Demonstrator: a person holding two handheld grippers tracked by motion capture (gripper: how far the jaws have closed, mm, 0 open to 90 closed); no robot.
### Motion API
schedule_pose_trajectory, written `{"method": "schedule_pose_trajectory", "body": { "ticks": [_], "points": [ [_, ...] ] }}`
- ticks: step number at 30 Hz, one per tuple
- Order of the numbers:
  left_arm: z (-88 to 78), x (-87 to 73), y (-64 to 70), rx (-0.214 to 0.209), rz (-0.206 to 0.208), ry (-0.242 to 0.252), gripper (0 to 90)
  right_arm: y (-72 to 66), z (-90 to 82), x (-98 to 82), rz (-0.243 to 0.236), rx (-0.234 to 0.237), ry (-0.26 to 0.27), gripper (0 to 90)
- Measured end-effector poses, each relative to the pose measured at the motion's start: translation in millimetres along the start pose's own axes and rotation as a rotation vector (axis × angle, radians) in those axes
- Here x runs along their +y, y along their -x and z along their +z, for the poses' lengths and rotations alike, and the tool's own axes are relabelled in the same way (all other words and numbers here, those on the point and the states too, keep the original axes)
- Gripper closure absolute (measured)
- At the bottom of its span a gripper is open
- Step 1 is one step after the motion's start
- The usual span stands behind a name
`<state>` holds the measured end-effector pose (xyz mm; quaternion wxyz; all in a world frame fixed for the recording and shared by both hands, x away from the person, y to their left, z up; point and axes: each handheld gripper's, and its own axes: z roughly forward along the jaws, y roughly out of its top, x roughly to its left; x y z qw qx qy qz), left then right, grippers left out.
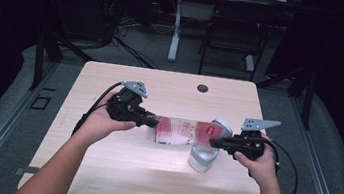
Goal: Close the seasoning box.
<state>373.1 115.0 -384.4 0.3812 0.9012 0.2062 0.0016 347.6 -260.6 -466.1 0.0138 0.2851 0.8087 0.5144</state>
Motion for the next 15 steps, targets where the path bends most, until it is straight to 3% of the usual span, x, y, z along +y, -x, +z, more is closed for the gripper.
{"method": "schedule_pose_trajectory", "body": {
  "ticks": [2, 3, 8, 10, 12, 13, 15],
  "points": [
    [0.9, -0.8, 0.4, -0.002, 0.0, 0.002, 76.2, 2.1, -0.1, -1.8, 0.009, 0.012, -0.002, 80.5],
    [1.9, -1.6, -0.2, -0.026, -0.004, 0.012, 76.2, 2.9, -0.4, -2.2, 0.009, 0.015, -0.005, 80.5],
    [2.6, -4.2, -0.3, -0.002, -0.005, 0.003, 76.2, 2.7, -0.6, -2.4, 0.007, 0.014, -0.003, 80.6],
    [3.9, -6.3, -1.8, -0.03, -0.012, 0.015, 76.2, 2.8, -0.7, -2.4, 0.007, 0.016, 0.001, 79.8],
    [3.9, -7.5, -1.7, -0.006, -0.012, 0.002, 76.2, 3.0, -0.6, -2.4, 0.008, 0.017, 0.002, 78.9],
    [4.8, -8.7, -2.8, -0.027, -0.015, 0.01, 76.1, 3.1, -0.3, -2.5, 0.008, 0.018, -0.002, 78.9],
    [4.8, -10.2, -3.8, -0.024, -0.019, 0.006, 76.0, 2.8, 0.7, -3.0, 0.011, 0.019, 0.001, 78.6]
  ]
}}
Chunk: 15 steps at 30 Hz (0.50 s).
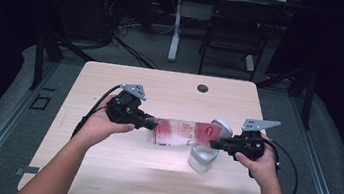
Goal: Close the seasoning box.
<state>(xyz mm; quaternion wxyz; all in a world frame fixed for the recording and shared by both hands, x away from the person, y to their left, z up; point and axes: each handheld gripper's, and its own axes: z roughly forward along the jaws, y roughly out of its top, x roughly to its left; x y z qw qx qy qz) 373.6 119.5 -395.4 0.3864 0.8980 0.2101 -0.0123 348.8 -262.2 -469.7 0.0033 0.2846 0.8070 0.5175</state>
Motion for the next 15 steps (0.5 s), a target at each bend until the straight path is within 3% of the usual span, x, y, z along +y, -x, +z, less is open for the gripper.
{"method": "schedule_pose_trajectory", "body": {
  "ticks": [6, 15],
  "points": [
    [2.3, -6.6, -3.2, 0.017, -0.016, -0.002, 75.9, -0.1, 0.7, 0.0, -0.006, 0.001, -0.009, 77.9],
    [7.1, -13.7, -5.7, 0.003, -0.02, -0.018, 75.8, -0.1, 1.2, -0.1, -0.012, 0.005, -0.01, 78.1]
  ]
}}
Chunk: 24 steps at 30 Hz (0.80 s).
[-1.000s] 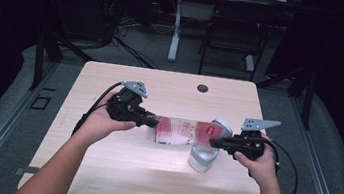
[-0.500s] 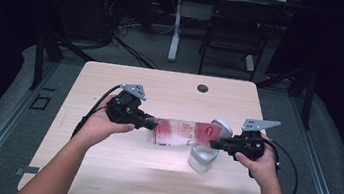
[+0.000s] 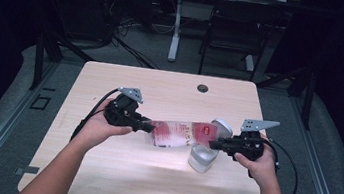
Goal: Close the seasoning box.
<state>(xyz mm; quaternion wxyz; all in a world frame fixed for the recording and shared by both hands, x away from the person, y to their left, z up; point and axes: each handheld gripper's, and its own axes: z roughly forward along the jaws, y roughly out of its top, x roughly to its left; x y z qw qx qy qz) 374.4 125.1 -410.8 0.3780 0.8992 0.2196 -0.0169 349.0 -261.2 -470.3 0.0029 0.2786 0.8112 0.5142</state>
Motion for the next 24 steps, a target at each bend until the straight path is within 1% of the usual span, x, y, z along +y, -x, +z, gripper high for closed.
{"method": "schedule_pose_trajectory", "body": {
  "ticks": [3, 5, 9, 11, 12, 15, 17, 18, 19, 20, 21, 22, 23, 24],
  "points": [
    [1.2, -1.3, -1.2, -0.009, -0.005, -0.01, 75.8, 0.0, -0.2, -0.1, -0.001, 0.0, 0.001, 78.1],
    [2.0, -2.3, -1.3, -0.003, -0.005, -0.012, 75.8, -0.3, -0.2, 0.0, -0.002, 0.0, 0.003, 78.1],
    [2.9, -4.0, -1.9, -0.009, -0.01, -0.015, 75.7, 0.5, -0.5, -0.3, 0.002, 0.004, 0.007, 76.2],
    [3.7, -5.1, -2.2, -0.002, -0.01, -0.016, 75.6, 1.2, 0.2, -1.1, 0.008, 0.009, 0.009, 75.7],
    [4.0, -5.5, -2.7, -0.015, -0.014, -0.014, 75.6, 1.7, 0.2, -1.4, 0.009, 0.013, 0.009, 75.6],
    [4.2, -6.1, -3.1, -0.007, -0.015, -0.018, 75.6, 1.8, 0.3, -1.4, 0.009, 0.014, 0.012, 75.8],
    [4.7, -6.5, -3.4, -0.006, -0.013, -0.018, 75.5, 1.4, 0.6, -1.6, 0.006, 0.01, 0.018, 77.1],
    [4.9, -6.6, -3.6, -0.005, -0.012, -0.018, 75.5, 1.3, 0.8, -1.6, 0.005, 0.008, 0.019, 79.2],
    [5.2, -6.9, -3.2, 0.001, -0.014, -0.016, 75.5, 1.2, 0.9, -1.6, 0.006, 0.006, 0.02, 79.6],
    [5.3, -7.1, -3.4, 0.0, -0.015, -0.014, 75.5, 0.9, 1.2, -1.7, 0.007, 0.005, 0.027, 80.4],
    [5.5, -7.5, -4.1, -0.015, -0.015, -0.008, 75.4, 0.9, 0.9, -1.6, 0.004, 0.005, 0.028, 81.1],
    [5.6, -7.7, -4.2, -0.016, -0.015, -0.007, 75.4, 0.9, 0.4, -1.4, -0.001, 0.004, 0.027, 81.6],
    [5.4, -7.7, -3.9, -0.003, -0.015, -0.016, 75.4, 0.5, 0.3, -1.3, -0.001, 0.001, 0.03, 82.0],
    [5.9, -8.1, -3.9, -0.004, -0.016, -0.017, 75.4, 0.2, 0.1, -1.1, -0.003, 0.002, 0.033, 82.3]
  ]
}}
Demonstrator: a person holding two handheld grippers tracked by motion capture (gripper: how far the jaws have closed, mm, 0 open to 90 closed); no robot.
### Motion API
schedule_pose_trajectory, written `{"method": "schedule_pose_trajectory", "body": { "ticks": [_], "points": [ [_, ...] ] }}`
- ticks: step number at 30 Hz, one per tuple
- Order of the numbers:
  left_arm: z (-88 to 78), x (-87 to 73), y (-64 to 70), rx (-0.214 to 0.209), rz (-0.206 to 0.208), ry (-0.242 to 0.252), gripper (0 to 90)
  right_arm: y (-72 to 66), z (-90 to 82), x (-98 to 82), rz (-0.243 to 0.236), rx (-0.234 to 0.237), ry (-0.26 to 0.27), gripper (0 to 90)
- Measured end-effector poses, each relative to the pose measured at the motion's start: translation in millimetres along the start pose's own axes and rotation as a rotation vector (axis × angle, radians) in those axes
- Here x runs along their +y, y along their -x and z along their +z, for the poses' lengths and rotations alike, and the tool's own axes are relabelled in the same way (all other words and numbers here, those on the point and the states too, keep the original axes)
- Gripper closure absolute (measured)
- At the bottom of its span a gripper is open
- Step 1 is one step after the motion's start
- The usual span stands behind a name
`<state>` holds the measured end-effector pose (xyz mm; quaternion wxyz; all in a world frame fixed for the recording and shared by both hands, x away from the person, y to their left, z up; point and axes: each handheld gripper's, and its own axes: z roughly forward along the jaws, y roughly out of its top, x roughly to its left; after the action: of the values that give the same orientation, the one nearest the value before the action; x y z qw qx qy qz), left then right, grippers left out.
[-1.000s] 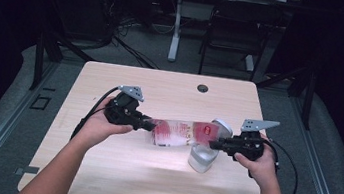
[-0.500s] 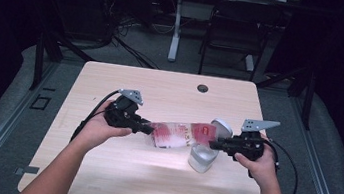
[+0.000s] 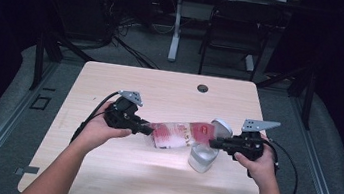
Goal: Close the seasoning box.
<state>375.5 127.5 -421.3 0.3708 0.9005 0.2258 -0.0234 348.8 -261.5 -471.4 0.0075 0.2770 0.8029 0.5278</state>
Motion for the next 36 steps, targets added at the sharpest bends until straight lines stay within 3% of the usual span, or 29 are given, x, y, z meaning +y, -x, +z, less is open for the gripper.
{"method": "schedule_pose_trajectory", "body": {
  "ticks": [17, 18, 19, 20, 25, 36],
  "points": [
    [4.5, -11.5, -3.9, 0.01, -0.006, -0.002, 74.7, -8.6, -0.4, 6.2, -0.035, 0.0, 0.038, 88.3],
    [4.7, -12.5, -3.5, 0.02, -0.004, 0.001, 74.7, -9.3, 0.0, 6.4, -0.034, 0.005, 0.042, 88.7],
    [4.7, -13.9, -4.2, 0.002, -0.01, 0.006, 74.6, -9.9, -0.1, 7.0, -0.04, 0.007, 0.04, 88.9],
    [4.3, -15.2, -3.8, 0.021, -0.009, 0.005, 74.4, -10.7, 0.1, 7.6, -0.042, 0.01, 0.038, 89.1],
    [2.9, -25.0, -7.6, 0.004, -0.022, 0.029, 74.0, -17.8, 1.9, 13.0, -0.06, 0.029, 0.042, 90.0],
    [-2.3, -49.2, -12.8, -0.008, -0.024, 0.084, 73.1, -39.2, 13.7, 30.7, -0.127, 0.0, -0.029, 90.0]
  ]
}}
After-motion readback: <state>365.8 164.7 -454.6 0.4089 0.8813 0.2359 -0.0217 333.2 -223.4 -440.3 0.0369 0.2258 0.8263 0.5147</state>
